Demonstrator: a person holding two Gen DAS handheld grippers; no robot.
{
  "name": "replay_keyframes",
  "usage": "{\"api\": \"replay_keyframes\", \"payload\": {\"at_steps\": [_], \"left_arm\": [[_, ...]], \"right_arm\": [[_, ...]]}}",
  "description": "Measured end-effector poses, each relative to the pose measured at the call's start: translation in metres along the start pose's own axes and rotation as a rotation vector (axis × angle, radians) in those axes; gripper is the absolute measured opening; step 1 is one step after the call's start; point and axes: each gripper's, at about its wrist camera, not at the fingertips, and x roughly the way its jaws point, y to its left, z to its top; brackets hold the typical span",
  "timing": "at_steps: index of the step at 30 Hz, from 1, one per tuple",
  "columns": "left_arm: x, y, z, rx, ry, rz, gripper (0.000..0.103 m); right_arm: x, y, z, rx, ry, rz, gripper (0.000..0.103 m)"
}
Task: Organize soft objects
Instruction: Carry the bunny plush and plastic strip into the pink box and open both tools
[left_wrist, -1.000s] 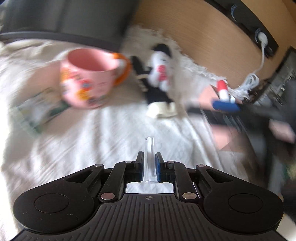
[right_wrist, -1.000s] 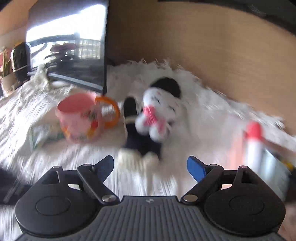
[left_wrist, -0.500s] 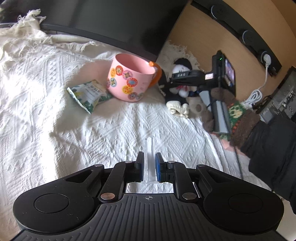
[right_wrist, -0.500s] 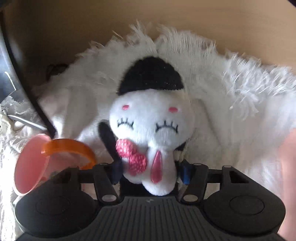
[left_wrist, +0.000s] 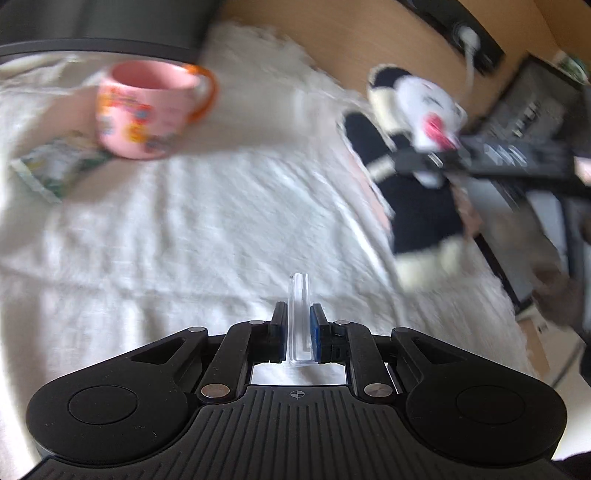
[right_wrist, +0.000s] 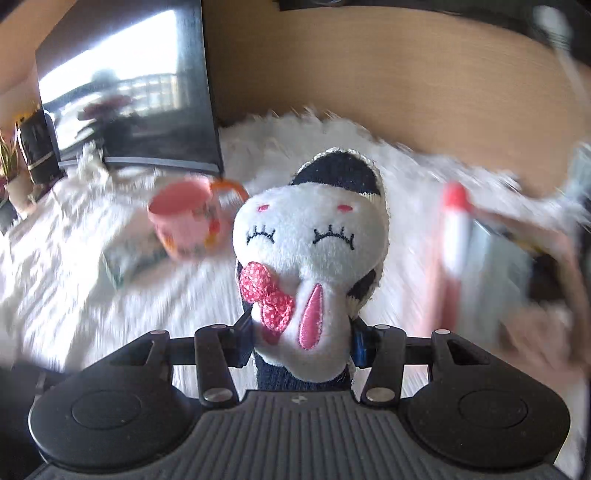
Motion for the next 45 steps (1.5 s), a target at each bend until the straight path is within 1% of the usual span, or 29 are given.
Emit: {"api": "replay_keyframes", "payload": {"at_steps": [2,4,5,7,9,11,15,18,20,21,23,24,25,27,30,32,34,37,38,40,43,45], "left_arm": [[0.009,-0.013,0.001,0.034,0.013,-0.047,0.015],[0.02,-0.026,0.004,0.048,0.041,-0.075,0.015],[0.023,-0.033,0.006,0.065,0.046,-0.102,0.015],[0.027,-0.047,0.013,0.11,0.039,-0.14,0.015],[0.034,-0.06,0.028,0.116,0.03,-0.174,0.015],[0.037,-0.076,0.051,0.142,-0.008,-0.202,0.015],[0.043,-0.121,0.102,0.239,-0.122,-0.239,0.015],[0.06,-0.158,0.141,0.288,-0.188,-0.246,0.015],[0.083,-0.178,0.163,0.273,-0.207,-0.256,0.015],[0.098,-0.185,0.173,0.25,-0.202,-0.249,0.016],[0.132,-0.195,0.187,0.207,-0.146,-0.183,0.017],[0.145,-0.196,0.19,0.186,-0.139,-0.159,0.018],[0.155,-0.195,0.19,0.163,-0.148,-0.152,0.018],[0.162,-0.184,0.186,0.112,-0.155,-0.154,0.018],[0.167,-0.164,0.178,0.033,-0.11,-0.174,0.018],[0.162,-0.152,0.172,0.012,-0.084,-0.151,0.018],[0.152,-0.142,0.159,0.009,-0.083,-0.13,0.018],[0.134,-0.133,0.132,0.052,-0.076,-0.096,0.018],[0.129,-0.13,0.125,0.066,-0.071,-0.084,0.018],[0.12,-0.123,0.109,0.077,-0.052,-0.056,0.018],[0.105,-0.105,0.089,0.018,-0.043,-0.023,0.018],[0.095,-0.092,0.079,-0.027,-0.045,-0.012,0.018]], "right_arm": [[-0.028,-0.013,-0.026,0.021,0.003,-0.052,0.049],[-0.044,-0.023,-0.05,0.059,0.017,-0.118,0.049],[-0.052,-0.029,-0.064,0.083,0.027,-0.151,0.049],[-0.064,-0.038,-0.086,0.112,0.036,-0.197,0.049],[-0.075,-0.044,-0.103,0.12,0.035,-0.259,0.049],[-0.088,-0.05,-0.116,0.129,0.02,-0.29,0.049],[-0.11,-0.055,-0.133,0.145,-0.046,-0.328,0.049],[-0.118,-0.061,-0.14,0.168,-0.077,-0.345,0.049],[-0.117,-0.064,-0.143,0.179,-0.082,-0.345,0.049],[-0.117,-0.067,-0.145,0.182,-0.082,-0.341,0.049],[-0.115,-0.071,-0.147,0.184,-0.079,-0.335,0.049],[-0.113,-0.074,-0.148,0.187,-0.076,-0.334,0.049],[-0.111,-0.076,-0.148,0.192,-0.074,-0.333,0.049],[-0.108,-0.082,-0.148,0.203,-0.076,-0.332,0.049],[-0.103,-0.095,-0.143,0.235,-0.071,-0.328,0.049],[-0.101,-0.104,-0.134,0.243,-0.078,-0.317,0.049],[-0.104,-0.113,-0.119,0.249,-0.109,-0.29,0.049],[-0.112,-0.13,-0.079,0.275,-0.192,-0.234,0.049],[-0.113,-0.136,-0.06,0.282,-0.225,-0.225,0.049],[-0.109,-0.146,-0.027,0.294,-0.267,-0.237,0.049],[-0.086,-0.164,0.012,0.314,-0.303,-0.25,0.05],[-0.056,-0.184,0.027,0.377,-0.284,-0.216,0.05]]}}
